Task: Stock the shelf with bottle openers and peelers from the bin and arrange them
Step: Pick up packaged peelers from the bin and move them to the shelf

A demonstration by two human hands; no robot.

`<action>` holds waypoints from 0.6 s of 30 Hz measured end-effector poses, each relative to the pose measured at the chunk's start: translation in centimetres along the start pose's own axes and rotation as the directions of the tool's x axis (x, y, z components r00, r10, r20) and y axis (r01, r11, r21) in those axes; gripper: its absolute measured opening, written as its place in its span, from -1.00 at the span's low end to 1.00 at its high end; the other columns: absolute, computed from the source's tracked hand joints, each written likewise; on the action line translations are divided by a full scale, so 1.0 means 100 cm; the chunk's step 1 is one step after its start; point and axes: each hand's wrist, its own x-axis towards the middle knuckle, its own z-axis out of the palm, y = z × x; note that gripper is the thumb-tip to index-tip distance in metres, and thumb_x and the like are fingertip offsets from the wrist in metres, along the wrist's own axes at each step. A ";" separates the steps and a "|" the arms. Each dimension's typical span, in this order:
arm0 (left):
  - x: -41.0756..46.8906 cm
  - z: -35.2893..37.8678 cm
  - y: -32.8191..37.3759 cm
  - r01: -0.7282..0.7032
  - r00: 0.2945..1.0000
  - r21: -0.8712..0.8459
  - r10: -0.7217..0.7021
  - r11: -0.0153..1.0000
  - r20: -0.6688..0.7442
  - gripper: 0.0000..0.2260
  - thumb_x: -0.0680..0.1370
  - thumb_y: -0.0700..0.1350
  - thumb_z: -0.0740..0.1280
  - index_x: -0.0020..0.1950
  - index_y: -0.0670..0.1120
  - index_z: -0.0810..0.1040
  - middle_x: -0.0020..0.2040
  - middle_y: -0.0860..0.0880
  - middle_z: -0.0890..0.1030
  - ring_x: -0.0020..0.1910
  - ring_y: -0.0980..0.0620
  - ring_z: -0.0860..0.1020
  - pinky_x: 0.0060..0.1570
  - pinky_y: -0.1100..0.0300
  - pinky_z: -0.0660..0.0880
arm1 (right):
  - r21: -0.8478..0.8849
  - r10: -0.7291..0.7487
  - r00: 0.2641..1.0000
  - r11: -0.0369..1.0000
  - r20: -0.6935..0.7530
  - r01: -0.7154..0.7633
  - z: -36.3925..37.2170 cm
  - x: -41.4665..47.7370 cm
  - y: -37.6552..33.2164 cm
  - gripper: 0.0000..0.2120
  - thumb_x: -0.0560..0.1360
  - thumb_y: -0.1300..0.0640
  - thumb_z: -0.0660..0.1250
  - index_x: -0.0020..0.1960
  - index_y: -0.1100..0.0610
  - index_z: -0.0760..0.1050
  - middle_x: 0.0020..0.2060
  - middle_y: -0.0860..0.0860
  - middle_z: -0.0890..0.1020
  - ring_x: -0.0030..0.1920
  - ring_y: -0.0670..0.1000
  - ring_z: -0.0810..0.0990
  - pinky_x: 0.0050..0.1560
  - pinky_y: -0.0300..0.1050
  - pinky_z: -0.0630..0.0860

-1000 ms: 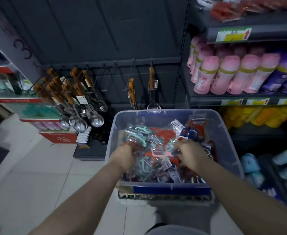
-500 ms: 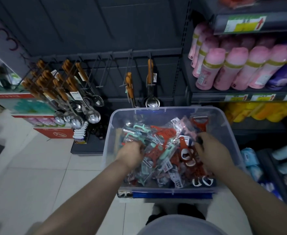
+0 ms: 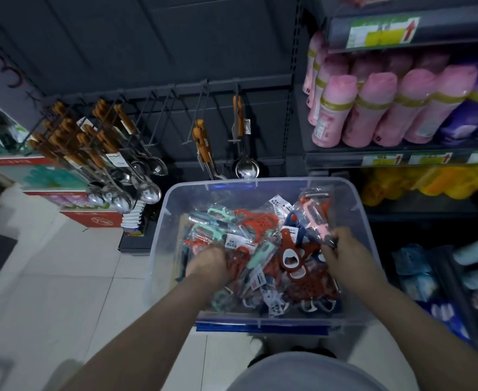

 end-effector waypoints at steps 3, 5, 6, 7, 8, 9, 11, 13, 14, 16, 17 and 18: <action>-0.003 -0.012 -0.002 0.034 0.999 -0.047 -0.032 0.998 0.041 -0.76 0.44 -0.04 0.41 0.08 -0.04 0.54 -0.08 -0.03 0.63 -0.14 -0.02 0.59 -0.18 0.15 0.55 | 0.043 -0.004 0.998 0.999 0.064 0.001 -0.003 0.005 -0.001 -0.88 0.59 0.12 0.22 0.04 0.08 0.27 -0.24 0.03 0.52 -0.22 0.12 0.52 -0.32 -0.10 0.29; -0.005 -0.021 -0.004 0.038 0.997 -0.138 -0.029 0.990 0.068 -0.81 0.41 -0.09 0.41 0.01 -0.03 0.55 -0.10 -0.05 0.64 -0.15 -0.04 0.60 -0.20 0.15 0.55 | 0.068 -0.012 0.998 0.998 0.067 0.008 -0.004 0.008 -0.001 -0.87 0.58 0.11 0.21 0.08 0.08 0.29 -0.27 0.03 0.55 -0.24 0.11 0.53 -0.33 -0.07 0.36; -0.005 -0.025 -0.005 0.039 0.997 -0.208 -0.025 0.977 0.068 -0.83 0.38 -0.10 0.41 -0.05 -0.02 0.54 -0.10 -0.07 0.65 -0.14 -0.06 0.61 -0.19 0.13 0.57 | 0.073 -0.015 0.998 0.997 0.063 0.010 -0.005 0.010 0.000 -0.86 0.58 0.10 0.21 0.10 0.08 0.30 -0.28 0.04 0.56 -0.24 0.12 0.55 -0.31 -0.06 0.39; -0.007 -0.029 -0.005 0.044 0.998 -0.276 -0.030 0.960 0.055 -0.85 0.37 -0.10 0.42 -0.11 -0.02 0.52 -0.12 -0.09 0.65 -0.16 -0.06 0.61 -0.18 0.11 0.58 | 0.078 -0.016 0.998 0.997 0.060 0.011 -0.005 0.012 -0.001 -0.84 0.58 0.10 0.22 0.11 0.09 0.30 -0.28 0.04 0.57 -0.23 0.12 0.55 -0.30 -0.06 0.40; -0.008 -0.034 -0.006 0.041 0.999 -0.340 -0.038 0.939 0.015 -0.86 0.39 -0.09 0.43 -0.15 -0.02 0.49 -0.15 -0.09 0.65 -0.20 -0.04 0.60 -0.21 0.12 0.56 | 0.085 -0.015 0.998 0.996 0.058 0.010 -0.005 0.013 -0.001 -0.83 0.58 0.09 0.22 0.13 0.10 0.30 -0.27 0.03 0.57 -0.22 0.13 0.56 -0.29 -0.06 0.40; -0.011 -0.039 -0.004 0.037 0.997 -0.409 -0.060 0.912 -0.043 -0.85 0.43 -0.07 0.44 -0.17 -0.03 0.48 -0.19 -0.08 0.65 -0.26 0.00 0.59 -0.24 0.15 0.54 | 0.095 -0.013 0.998 0.995 0.056 0.007 -0.006 0.015 -0.001 -0.81 0.58 0.10 0.22 0.16 0.11 0.31 -0.26 0.03 0.57 -0.21 0.13 0.56 -0.28 -0.07 0.39; -0.016 -0.048 0.001 -0.003 0.975 -0.570 -0.123 0.821 -0.183 -0.85 0.47 -0.04 0.42 -0.14 -0.05 0.49 -0.24 -0.04 0.66 -0.30 0.02 0.62 -0.22 0.14 0.56 | 0.133 -0.007 0.999 0.991 0.053 -0.001 -0.007 0.018 0.000 -0.76 0.57 0.11 0.23 0.20 0.14 0.32 -0.20 0.06 0.60 -0.15 0.15 0.58 -0.23 -0.06 0.41; -0.015 -0.052 0.007 -0.069 0.914 -0.669 -0.223 0.740 -0.340 -0.88 0.48 -0.08 0.39 -0.07 -0.01 0.48 -0.19 -0.01 0.68 -0.23 -0.01 0.65 -0.10 0.02 0.61 | 0.175 -0.003 0.999 0.984 0.044 -0.005 -0.008 0.020 0.002 -0.74 0.57 0.13 0.24 0.23 0.17 0.33 -0.12 0.12 0.63 -0.08 0.18 0.60 -0.18 -0.05 0.43; -0.014 -0.054 0.011 -0.100 0.876 -0.705 -0.274 0.702 -0.398 -0.87 0.48 -0.09 0.38 -0.04 0.01 0.47 -0.17 0.01 0.67 -0.20 -0.01 0.65 -0.07 -0.02 0.61 | 0.191 -0.004 0.999 0.982 0.040 -0.004 -0.010 0.021 0.002 -0.73 0.57 0.14 0.24 0.23 0.18 0.33 -0.10 0.13 0.63 -0.07 0.18 0.60 -0.18 -0.05 0.42; -0.007 -0.054 0.020 -0.141 0.849 -0.750 -0.311 0.646 -0.427 -0.85 0.48 -0.09 0.38 -0.02 0.03 0.46 -0.13 0.05 0.66 -0.16 0.00 0.65 -0.04 -0.04 0.61 | 0.206 -0.016 0.999 0.979 0.041 0.007 -0.011 0.021 0.003 -0.73 0.57 0.15 0.25 0.24 0.18 0.33 -0.10 0.13 0.63 -0.07 0.18 0.61 -0.19 -0.06 0.42; -0.002 -0.052 0.025 -0.148 0.871 -0.747 -0.272 0.648 -0.409 -0.85 0.49 -0.10 0.39 0.00 0.03 0.46 -0.11 0.05 0.67 -0.16 0.01 0.66 -0.05 -0.02 0.61 | 0.207 -0.026 0.999 0.978 0.044 0.016 -0.012 0.020 0.003 -0.73 0.57 0.15 0.25 0.24 0.17 0.33 -0.10 0.13 0.64 -0.07 0.18 0.61 -0.18 -0.05 0.44; 0.002 -0.052 0.033 -0.151 0.905 -0.707 -0.191 0.691 -0.380 -0.87 0.50 -0.12 0.38 0.01 0.03 0.49 -0.11 0.04 0.68 -0.18 0.02 0.66 -0.08 0.03 0.61 | 0.204 -0.037 0.998 0.979 0.045 0.027 -0.013 0.020 0.003 -0.72 0.57 0.15 0.25 0.26 0.16 0.33 -0.08 0.12 0.64 -0.06 0.17 0.61 -0.17 -0.06 0.45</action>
